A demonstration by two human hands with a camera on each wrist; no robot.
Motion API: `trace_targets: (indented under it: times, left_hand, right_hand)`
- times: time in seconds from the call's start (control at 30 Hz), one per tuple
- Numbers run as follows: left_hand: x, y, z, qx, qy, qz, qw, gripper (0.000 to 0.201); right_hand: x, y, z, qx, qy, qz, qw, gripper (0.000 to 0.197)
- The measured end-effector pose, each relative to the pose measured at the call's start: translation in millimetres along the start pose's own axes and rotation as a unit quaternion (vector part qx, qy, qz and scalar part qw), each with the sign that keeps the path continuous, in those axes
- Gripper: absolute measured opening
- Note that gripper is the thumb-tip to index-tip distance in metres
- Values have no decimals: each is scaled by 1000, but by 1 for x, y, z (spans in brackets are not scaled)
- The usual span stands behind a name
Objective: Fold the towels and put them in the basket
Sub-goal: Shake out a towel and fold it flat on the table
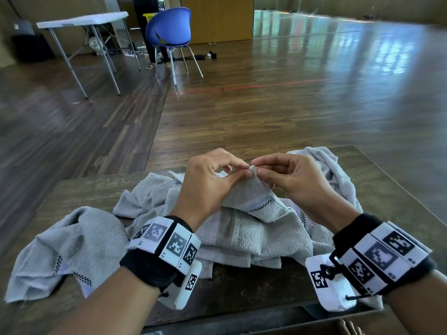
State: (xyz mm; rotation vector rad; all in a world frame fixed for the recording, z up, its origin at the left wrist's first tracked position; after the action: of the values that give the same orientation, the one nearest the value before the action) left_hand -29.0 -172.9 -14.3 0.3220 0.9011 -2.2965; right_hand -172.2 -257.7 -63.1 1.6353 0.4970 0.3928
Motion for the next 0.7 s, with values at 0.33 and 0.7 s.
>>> trace_targets:
  times: [0.33,0.7]
  left_hand:
    - [-1,-4,2,5,1,11,1000,10]
    - [-3,-3,1,5,-4,11,1000,12]
  right_hand:
    - [-1,-3,-1,19,-3,21,1000,17]
    - [2,2,-4,6,-4,9,1000,17]
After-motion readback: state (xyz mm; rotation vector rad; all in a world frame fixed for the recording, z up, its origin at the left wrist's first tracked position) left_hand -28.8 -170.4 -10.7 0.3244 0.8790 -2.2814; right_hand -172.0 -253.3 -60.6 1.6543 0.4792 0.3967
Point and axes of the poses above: each hand's wrist, its own z-axis towards the middle knuckle, its own x-axis out of the palm, y = z × x, the point moved 10 cm from there along z, towards the middle knuckle, and after that the axes turned 15 degrees about x, right-handed, at the moved point
